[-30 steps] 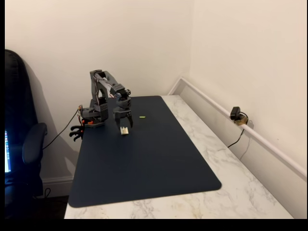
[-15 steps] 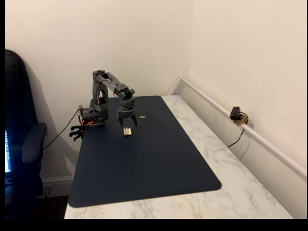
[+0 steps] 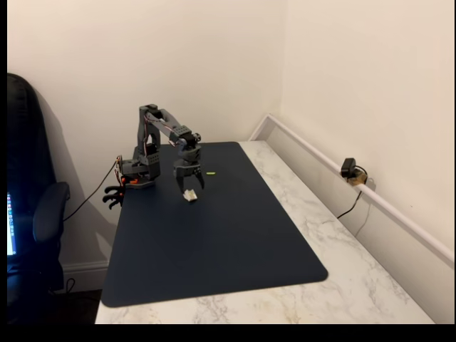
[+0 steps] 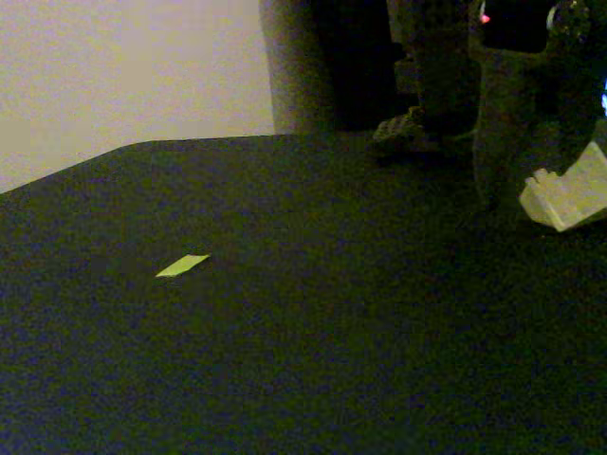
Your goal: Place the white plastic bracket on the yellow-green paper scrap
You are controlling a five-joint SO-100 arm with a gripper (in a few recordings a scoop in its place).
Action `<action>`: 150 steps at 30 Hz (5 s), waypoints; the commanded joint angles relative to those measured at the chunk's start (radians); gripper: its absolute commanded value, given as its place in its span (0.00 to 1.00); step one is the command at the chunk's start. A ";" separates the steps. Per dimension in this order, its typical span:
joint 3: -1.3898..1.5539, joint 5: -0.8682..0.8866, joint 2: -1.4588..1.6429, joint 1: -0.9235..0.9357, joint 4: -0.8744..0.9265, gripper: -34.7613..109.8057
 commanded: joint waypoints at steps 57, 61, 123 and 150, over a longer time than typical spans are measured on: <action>-0.420 -0.209 0.106 0.391 0.348 0.24; -0.431 -0.278 0.101 0.557 0.318 0.24; -0.436 -0.488 0.124 0.825 0.348 0.24; 0.474 -0.706 1.022 0.666 -0.229 0.24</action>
